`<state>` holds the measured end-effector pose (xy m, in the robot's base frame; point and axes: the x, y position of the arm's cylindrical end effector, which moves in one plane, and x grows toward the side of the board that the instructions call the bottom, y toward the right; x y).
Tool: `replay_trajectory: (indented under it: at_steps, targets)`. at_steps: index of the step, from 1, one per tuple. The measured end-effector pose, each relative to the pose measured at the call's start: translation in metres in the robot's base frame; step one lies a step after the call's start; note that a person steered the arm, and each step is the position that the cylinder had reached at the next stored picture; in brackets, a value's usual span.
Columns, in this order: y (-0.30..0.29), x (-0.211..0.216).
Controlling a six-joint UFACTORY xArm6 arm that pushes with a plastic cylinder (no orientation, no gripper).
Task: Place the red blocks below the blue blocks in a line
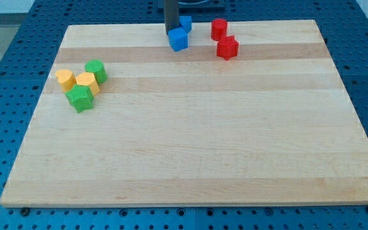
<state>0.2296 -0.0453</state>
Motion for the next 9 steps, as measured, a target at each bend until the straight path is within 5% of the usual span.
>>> replay_trajectory:
  at_steps: [2,3,5,6,7,8,9]
  targets:
    - [-0.045,0.049]
    - [-0.043,0.113]
    - [0.145,0.119]
    - [0.247,0.070]
    - [0.185,0.036]
    - [0.112,0.094]
    - [0.129,0.104]
